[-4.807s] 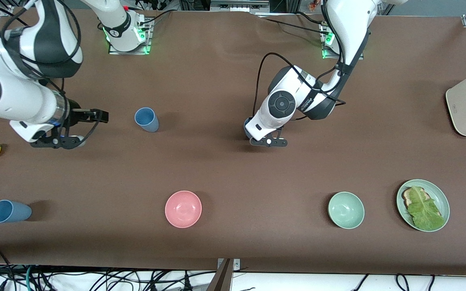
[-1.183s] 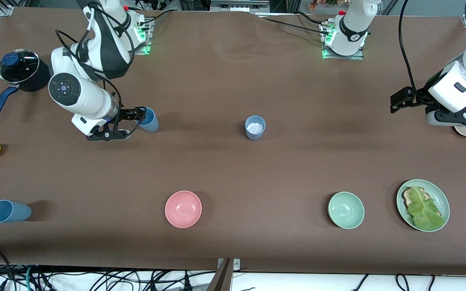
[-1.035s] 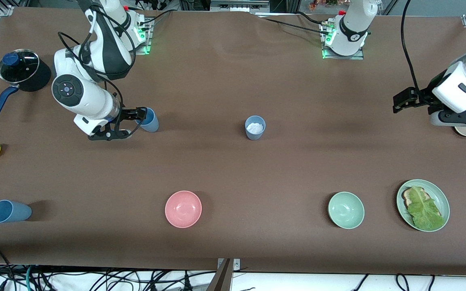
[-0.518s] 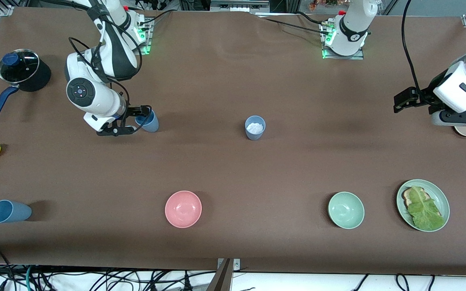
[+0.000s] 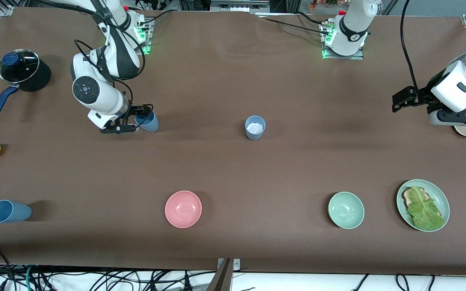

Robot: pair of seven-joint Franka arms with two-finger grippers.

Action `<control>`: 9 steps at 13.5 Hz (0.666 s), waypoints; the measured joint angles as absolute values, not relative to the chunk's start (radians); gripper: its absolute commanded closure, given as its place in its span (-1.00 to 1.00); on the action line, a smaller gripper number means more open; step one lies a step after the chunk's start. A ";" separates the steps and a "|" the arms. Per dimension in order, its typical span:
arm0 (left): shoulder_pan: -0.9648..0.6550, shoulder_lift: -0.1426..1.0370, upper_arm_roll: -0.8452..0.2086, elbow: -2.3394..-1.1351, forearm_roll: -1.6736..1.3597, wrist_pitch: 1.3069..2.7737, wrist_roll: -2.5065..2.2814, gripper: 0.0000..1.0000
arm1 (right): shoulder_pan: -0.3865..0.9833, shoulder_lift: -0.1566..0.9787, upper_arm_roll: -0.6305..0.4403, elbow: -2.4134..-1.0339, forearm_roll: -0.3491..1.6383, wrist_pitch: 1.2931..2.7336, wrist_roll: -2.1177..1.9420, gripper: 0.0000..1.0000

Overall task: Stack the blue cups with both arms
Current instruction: 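Grasp the empty blue cup with the right gripper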

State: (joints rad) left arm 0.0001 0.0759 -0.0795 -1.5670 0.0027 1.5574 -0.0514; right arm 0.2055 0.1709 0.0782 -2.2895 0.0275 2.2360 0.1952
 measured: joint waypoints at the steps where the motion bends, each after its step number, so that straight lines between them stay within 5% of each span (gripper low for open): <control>1: 0.000 0.076 -0.080 -1.567 0.003 1.557 -0.051 -1.00 | 0.205 0.171 0.078 -2.293 0.028 2.240 0.195 -0.52; 9: 0.000 0.076 -0.080 -1.567 0.003 1.557 -0.051 -1.00 | 0.205 0.171 0.078 -2.300 0.028 2.253 0.195 0.58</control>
State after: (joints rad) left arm -0.0001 0.0757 -0.0800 -1.5670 0.0027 1.5574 -0.0514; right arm 0.2055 0.1715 0.0782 -2.2995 0.0276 2.2535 0.1951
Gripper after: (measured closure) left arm 0.000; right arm 0.612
